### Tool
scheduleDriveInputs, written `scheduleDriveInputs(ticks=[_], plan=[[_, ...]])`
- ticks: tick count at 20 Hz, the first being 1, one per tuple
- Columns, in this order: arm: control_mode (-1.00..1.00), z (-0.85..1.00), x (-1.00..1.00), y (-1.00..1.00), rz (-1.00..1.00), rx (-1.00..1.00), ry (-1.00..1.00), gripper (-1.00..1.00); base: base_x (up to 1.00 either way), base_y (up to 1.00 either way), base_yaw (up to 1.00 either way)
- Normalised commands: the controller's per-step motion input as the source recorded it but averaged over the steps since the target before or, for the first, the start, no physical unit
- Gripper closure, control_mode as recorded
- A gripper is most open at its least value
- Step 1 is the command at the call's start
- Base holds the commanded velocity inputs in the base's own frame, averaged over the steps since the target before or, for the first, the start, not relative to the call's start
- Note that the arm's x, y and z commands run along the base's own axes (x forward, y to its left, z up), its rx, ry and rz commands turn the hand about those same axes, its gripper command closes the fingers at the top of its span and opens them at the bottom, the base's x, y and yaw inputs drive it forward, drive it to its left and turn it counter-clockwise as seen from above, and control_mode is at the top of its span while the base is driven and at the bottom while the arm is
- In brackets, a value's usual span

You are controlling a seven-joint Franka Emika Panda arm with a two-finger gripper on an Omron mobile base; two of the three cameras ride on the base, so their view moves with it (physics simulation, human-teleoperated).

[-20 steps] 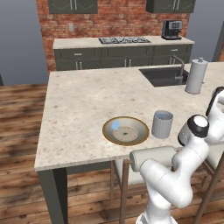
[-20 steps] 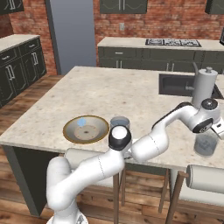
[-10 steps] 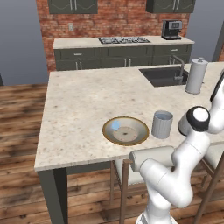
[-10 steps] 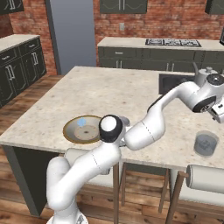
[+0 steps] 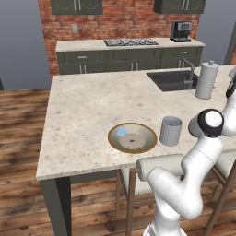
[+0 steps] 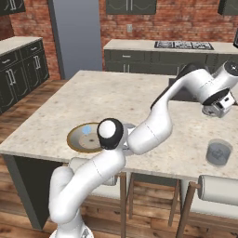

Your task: There are four ice cubes in the ice bowl. Place two ice cubes in each glass of water.

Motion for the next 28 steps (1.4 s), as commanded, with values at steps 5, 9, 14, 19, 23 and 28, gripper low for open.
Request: scheduleDriveInputs(ticks=[5,9,14,19,23,28], plan=[[-1.0,-0.06,-0.1,0.27,0.03,0.07,-0.1,-1.0,0.0,0.0,0.0],[-1.0,1.0,-0.4,-0.95,0.28,0.37,-0.37,-1.0,0.0,0.0,0.0],[-1.0,-0.7,0.55,0.93,0.34,0.1,0.0,-1.0,0.0,0.0,0.0],[-1.0,-0.33,0.62,1.0,0.06,0.0,0.02,-1.0,0.0,0.0,0.0],[-1.0,0.53,0.45,1.0,0.04,0.0,0.14,-1.0,0.0,0.0,0.0],[-1.0,0.23,-0.29,1.0,0.24,-0.08,0.37,-1.0,0.0,0.0,0.0]])
